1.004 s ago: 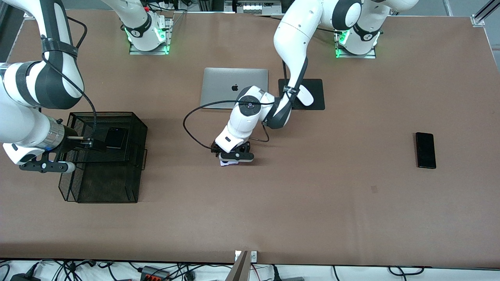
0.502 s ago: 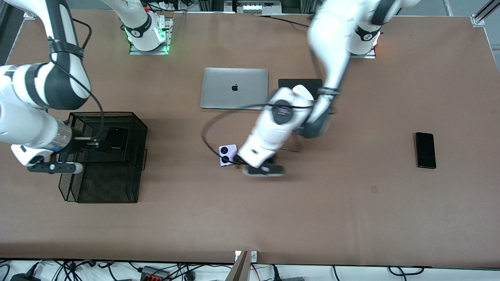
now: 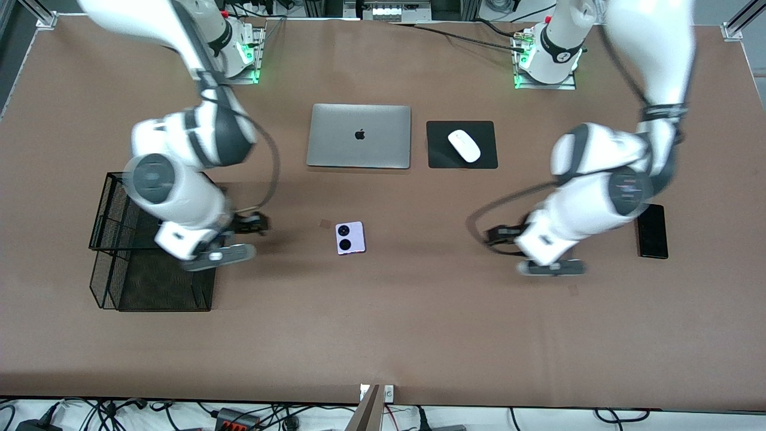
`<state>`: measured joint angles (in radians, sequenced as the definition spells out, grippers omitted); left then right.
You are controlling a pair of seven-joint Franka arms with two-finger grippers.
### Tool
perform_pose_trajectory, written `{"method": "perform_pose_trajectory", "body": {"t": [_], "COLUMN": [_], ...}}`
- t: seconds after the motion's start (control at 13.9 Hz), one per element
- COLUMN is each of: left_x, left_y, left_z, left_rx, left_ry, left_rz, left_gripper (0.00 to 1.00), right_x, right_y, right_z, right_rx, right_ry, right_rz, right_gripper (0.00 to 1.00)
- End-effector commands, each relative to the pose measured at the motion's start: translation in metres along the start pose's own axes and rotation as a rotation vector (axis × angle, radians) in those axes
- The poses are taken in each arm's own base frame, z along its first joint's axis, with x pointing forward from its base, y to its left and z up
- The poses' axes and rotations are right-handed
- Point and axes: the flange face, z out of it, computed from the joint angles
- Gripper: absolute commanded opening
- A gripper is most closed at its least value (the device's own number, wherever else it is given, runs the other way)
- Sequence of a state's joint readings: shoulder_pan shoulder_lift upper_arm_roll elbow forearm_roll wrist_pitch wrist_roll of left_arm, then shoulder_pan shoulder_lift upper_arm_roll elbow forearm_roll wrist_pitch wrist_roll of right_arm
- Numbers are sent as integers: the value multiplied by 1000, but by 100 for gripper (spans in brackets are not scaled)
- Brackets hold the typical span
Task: Place phones with both arms
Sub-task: 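Grasp the white phone with the right gripper while the left gripper grasps the slab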
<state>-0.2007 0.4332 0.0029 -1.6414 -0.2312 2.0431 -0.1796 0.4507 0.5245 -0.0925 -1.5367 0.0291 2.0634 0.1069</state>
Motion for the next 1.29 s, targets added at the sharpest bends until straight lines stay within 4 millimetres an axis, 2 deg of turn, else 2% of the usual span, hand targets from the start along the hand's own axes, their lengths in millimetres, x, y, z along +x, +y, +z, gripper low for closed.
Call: {"method": "perform_pose_trajectory", "body": {"t": [0.0, 0.22, 0.29, 0.43, 0.57, 0.65, 0.79, 0.86, 1.08, 1.22], "left_x": [-11, -6, -3, 1, -3, -3, -10, -12, -23, -27], "left_y": [-96, -168, -197, -238, -251, -267, -287, -300, -359, -378], "left_z": [0, 3, 11, 29, 41, 43, 56, 65, 69, 69], "left_rx": [39, 76, 86, 115, 136, 140, 160, 182, 183, 183], "left_ry": [-30, -39, -37, 20, 57, 62, 73, 90, 90, 84], "left_rz": [-11, 73, 80, 173, 275, 284, 333, 378, 320, 349], "left_gripper": [100, 100, 100, 100, 100, 100, 100, 100, 100, 100], "right_x": [11, 7, 5, -2, -4, -4, -6, -8, -5, -3], "right_y": [-46, -84, -94, -119, -137, -145, -155, -164, -175, -184], "right_z": [33, 67, 78, 100, 117, 123, 137, 142, 157, 159], "right_rx": [-3, 0, 7, 21, 27, 33, 48, 53, 58, 61], "right_ry": [32, 37, 36, 20, 49, 65, 80, 93, 109, 116], "right_rz": [26, 6, 0, 31, 26, 15, 34, 39, 34, 45], "right_gripper": [100, 100, 100, 100, 100, 100, 100, 100, 100, 100]}}
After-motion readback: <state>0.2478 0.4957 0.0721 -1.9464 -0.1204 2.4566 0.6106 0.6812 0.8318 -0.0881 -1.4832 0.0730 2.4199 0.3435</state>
